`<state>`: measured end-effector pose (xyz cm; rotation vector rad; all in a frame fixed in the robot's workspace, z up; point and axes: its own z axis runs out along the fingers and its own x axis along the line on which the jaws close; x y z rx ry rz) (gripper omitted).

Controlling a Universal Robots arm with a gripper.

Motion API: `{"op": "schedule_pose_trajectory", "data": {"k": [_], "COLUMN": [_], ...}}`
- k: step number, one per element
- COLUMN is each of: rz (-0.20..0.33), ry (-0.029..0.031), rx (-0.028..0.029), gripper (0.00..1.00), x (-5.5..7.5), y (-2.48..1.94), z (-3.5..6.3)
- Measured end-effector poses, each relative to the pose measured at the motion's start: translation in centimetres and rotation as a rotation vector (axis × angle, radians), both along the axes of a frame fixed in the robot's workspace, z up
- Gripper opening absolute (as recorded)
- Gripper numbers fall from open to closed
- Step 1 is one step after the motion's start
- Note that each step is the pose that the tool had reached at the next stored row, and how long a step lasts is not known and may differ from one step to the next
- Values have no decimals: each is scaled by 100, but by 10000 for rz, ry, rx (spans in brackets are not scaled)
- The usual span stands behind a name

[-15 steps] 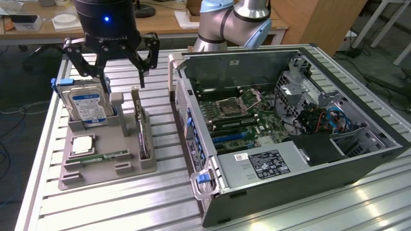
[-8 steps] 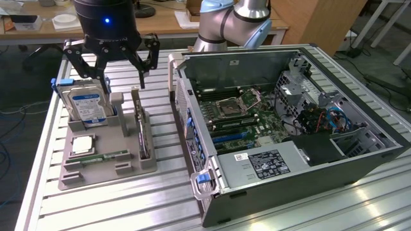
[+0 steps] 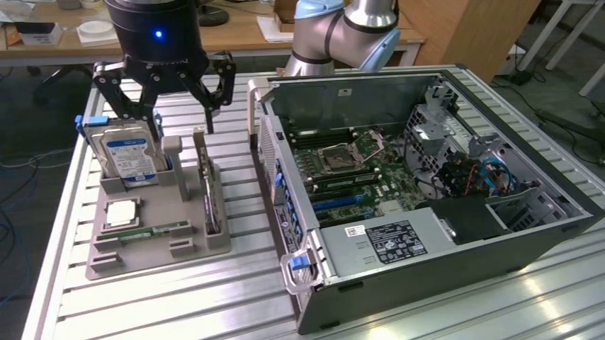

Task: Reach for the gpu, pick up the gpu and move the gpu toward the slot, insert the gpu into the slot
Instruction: 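Pick up the gpu and move the gpu toward the slot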

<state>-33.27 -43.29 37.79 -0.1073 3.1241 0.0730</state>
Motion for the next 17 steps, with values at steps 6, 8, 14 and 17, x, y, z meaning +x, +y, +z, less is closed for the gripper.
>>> {"op": "schedule_pose_trajectory", "data": {"k": [6, 8, 14, 17], "rz": [114, 143, 207, 226], "ry": [-10, -8, -9, -8], "rx": [3, 1, 3, 3], "gripper": [71, 71, 71, 71], "x": [-1, 0, 0, 0], "y": [-41, -53, -75, -81], "z": [-10, -13, -26, -30]}}
